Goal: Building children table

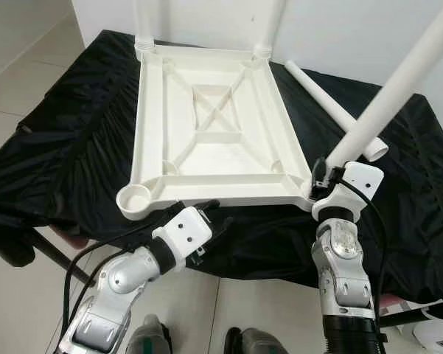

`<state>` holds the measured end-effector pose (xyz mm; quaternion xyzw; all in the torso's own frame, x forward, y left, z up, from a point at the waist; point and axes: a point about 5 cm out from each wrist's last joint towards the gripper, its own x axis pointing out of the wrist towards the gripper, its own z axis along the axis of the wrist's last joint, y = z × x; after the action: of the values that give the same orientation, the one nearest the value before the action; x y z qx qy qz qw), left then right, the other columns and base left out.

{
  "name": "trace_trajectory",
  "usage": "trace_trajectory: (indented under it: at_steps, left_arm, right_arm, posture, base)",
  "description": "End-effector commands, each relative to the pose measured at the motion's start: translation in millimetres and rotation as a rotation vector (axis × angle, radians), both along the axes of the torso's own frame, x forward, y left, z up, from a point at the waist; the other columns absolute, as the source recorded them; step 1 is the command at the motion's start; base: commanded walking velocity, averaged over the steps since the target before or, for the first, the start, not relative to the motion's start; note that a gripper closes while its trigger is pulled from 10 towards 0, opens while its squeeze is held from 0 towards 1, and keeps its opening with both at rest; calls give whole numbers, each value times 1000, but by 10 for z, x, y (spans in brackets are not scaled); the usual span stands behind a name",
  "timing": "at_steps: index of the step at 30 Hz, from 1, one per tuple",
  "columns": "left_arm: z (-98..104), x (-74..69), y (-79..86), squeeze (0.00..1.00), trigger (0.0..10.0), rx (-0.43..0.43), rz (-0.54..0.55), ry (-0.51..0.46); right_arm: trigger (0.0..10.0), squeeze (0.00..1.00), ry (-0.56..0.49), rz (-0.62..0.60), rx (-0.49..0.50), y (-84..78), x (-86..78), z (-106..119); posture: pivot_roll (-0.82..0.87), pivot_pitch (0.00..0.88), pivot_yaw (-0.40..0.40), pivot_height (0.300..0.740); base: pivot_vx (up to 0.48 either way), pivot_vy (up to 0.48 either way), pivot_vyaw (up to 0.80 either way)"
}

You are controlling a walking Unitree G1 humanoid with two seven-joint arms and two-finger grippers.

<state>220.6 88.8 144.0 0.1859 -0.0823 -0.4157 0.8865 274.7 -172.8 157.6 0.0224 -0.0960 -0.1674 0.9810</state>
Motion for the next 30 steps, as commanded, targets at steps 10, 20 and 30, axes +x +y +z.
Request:
trace_trajectory:
  at_steps: [10,20,30]
  left_arm:
    - [34,-1,-20,0,10000,-19,4,-5]
    - [38,3,-26,0,10000,-24,4,-4]
    - [46,0,-52,0,10000,-32,-1,-4]
  right_arm:
    - [10000,1000,68,86,29,41,-23,-167]
    - [10000,0,-10,342,28,8,-51,-48]
    - [10000,0,-49,605,-99,-254,94,153]
  posture:
    - [48,89,-69,740]
    - [38,96,-65,740]
    - [37,98,-69,740]
  base:
    - [0,0,0]
    - [0,0,0]
    - [0,0,0]
